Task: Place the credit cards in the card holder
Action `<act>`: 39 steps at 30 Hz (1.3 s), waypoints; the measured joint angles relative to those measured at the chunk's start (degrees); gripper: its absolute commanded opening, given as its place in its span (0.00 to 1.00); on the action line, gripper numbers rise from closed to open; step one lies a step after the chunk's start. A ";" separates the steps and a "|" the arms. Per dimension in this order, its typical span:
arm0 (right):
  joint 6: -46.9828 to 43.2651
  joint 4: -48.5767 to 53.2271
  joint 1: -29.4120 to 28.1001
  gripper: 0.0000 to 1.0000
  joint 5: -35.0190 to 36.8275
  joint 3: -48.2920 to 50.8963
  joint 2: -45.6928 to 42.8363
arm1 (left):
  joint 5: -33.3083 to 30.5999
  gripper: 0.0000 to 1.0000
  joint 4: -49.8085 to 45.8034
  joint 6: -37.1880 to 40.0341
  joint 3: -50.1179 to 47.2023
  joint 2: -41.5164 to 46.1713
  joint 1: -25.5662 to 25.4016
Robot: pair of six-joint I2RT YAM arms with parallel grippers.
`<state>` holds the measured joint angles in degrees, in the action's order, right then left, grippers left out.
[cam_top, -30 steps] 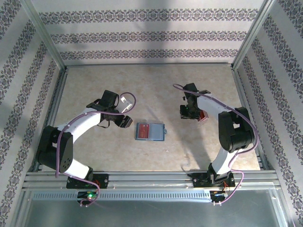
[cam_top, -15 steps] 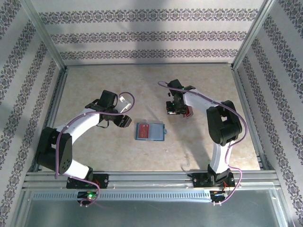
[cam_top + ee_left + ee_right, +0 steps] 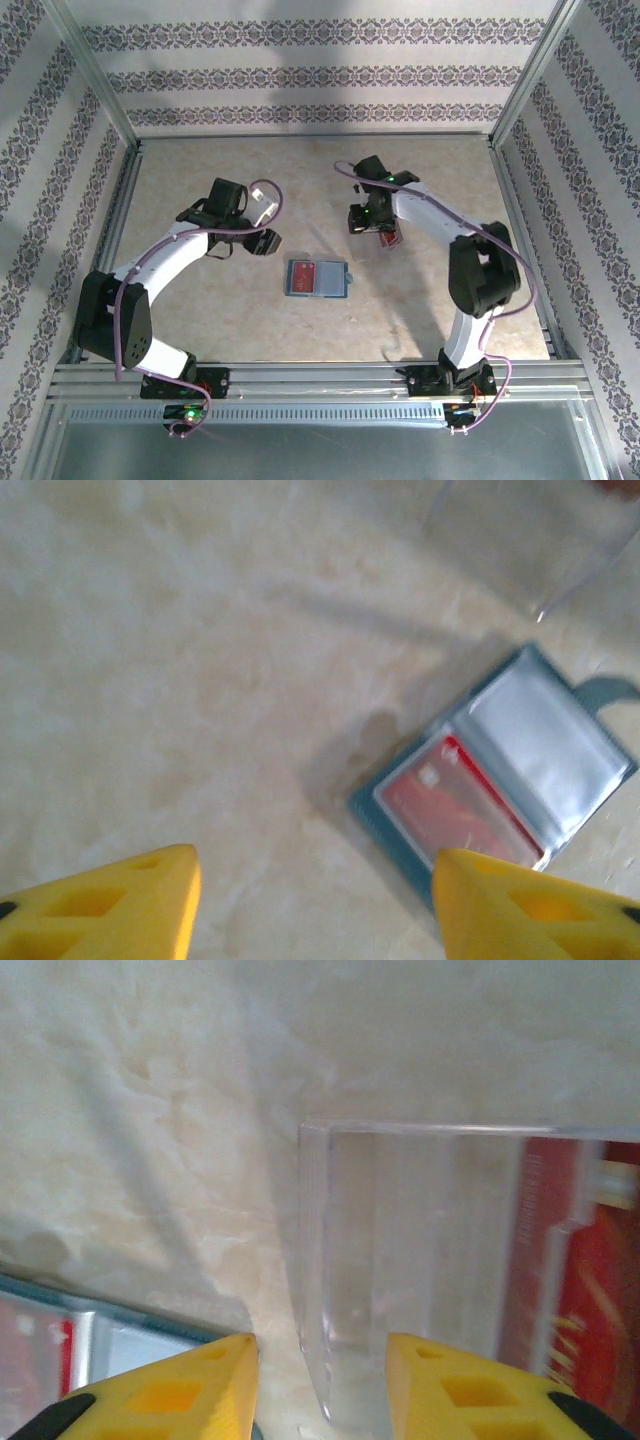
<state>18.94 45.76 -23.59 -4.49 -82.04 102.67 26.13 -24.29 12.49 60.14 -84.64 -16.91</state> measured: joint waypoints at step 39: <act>-10.01 -7.50 15.21 0.63 -7.19 9.57 -5.11 | 9.49 0.00 -2.32 -12.98 45.00 -44.04 -20.92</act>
<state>8.93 38.26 -8.38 -11.68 -72.47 97.56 35.62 -26.61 -0.49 105.14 -128.68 -37.82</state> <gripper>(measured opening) 0.630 0.049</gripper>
